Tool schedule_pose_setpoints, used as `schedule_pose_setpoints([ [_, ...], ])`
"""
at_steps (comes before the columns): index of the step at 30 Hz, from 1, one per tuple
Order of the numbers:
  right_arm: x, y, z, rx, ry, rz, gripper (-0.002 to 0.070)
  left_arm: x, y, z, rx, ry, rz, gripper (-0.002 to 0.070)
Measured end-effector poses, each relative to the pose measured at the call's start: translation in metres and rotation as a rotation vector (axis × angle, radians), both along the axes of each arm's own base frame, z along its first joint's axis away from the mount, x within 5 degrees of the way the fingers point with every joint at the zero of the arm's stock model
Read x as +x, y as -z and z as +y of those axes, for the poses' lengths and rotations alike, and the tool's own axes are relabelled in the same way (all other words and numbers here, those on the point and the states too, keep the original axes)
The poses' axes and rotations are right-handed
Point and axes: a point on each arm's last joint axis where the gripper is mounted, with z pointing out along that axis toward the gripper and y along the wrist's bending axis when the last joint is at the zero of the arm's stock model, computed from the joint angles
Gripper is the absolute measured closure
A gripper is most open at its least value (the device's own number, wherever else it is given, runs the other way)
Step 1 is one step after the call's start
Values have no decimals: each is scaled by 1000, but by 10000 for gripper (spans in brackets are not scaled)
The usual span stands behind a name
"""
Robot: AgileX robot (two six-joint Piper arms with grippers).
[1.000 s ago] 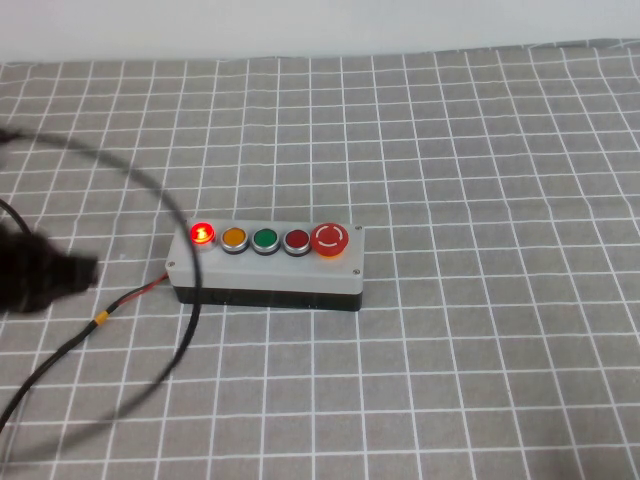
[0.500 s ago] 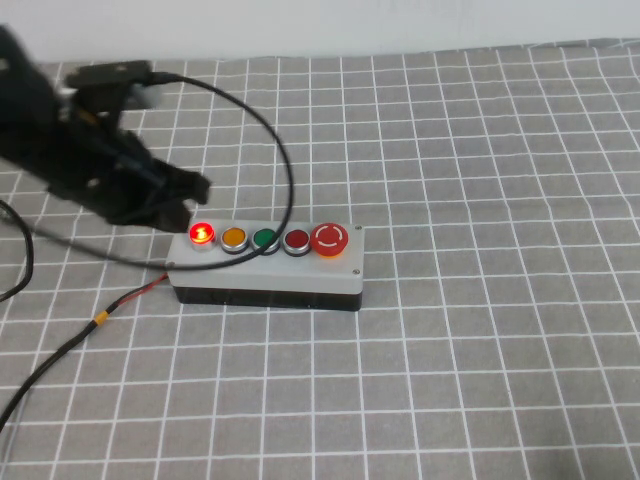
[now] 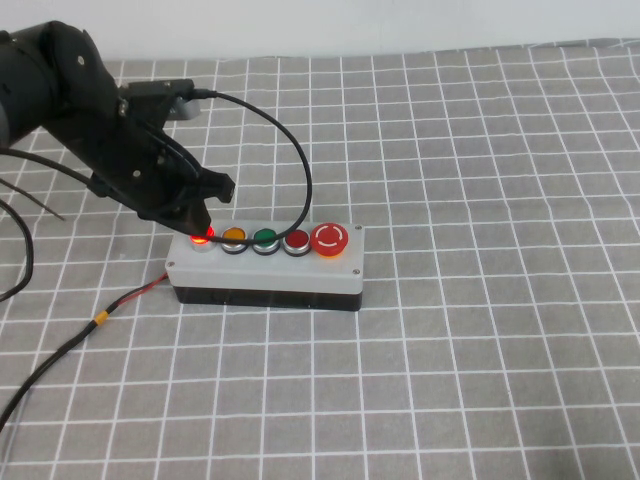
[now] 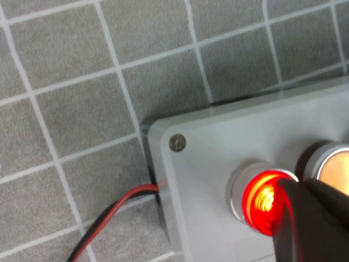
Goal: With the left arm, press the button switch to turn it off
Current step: Press the button to turn off
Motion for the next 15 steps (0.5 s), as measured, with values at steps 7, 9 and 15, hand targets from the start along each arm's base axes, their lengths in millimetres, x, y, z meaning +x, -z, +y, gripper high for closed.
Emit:
schedule_pose_setpoints([
  [7,0,0,0,0,0,0,694,3,0,0,10,1,-13,678],
  [9,0,0,0,0,0,0,694,3,1,0,12,1,-13,678],
  [15,0,0,0,0,0,0,694,3,1,1,14,1,-12,678],
])
